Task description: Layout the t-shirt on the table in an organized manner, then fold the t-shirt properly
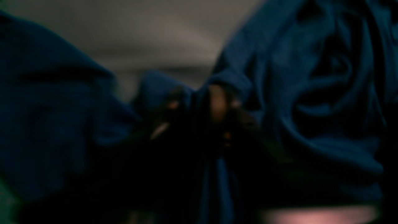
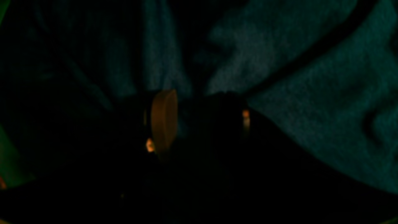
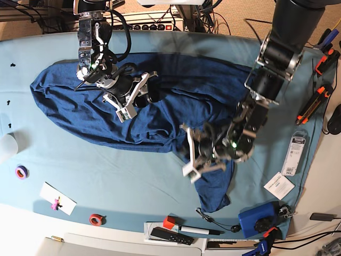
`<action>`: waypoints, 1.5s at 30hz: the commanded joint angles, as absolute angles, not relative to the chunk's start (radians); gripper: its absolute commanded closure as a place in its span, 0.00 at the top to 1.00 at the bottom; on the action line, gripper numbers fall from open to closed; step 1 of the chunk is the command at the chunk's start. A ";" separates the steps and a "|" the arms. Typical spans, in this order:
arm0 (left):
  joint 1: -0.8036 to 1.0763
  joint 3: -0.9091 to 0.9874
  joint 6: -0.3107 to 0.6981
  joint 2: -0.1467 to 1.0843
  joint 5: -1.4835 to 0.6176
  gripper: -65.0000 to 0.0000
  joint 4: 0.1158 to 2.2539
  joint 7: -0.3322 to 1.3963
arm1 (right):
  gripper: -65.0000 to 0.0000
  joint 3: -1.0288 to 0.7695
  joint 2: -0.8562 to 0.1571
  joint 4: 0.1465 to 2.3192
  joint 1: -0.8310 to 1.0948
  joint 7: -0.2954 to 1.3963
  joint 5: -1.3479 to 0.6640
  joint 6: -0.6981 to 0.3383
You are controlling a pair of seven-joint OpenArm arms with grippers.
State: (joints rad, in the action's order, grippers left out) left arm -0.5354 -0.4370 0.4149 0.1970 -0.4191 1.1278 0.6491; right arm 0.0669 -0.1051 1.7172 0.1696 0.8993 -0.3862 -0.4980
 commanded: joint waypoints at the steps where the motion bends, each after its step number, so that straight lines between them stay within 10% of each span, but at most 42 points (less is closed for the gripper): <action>1: -0.570 -0.431 0.414 0.195 -0.430 0.00 1.143 0.626 | 0.39 0.071 -0.108 1.720 0.175 0.943 -0.373 -0.503; 27: -0.769 -0.432 0.273 -0.115 -0.303 0.00 1.143 0.459 | 0.39 0.071 -0.108 1.720 0.213 0.950 -0.376 -0.504; 45: -0.848 -0.432 0.156 -0.077 -0.227 0.00 1.018 0.423 | 0.39 -0.053 -0.108 1.739 0.218 0.965 -0.378 -0.496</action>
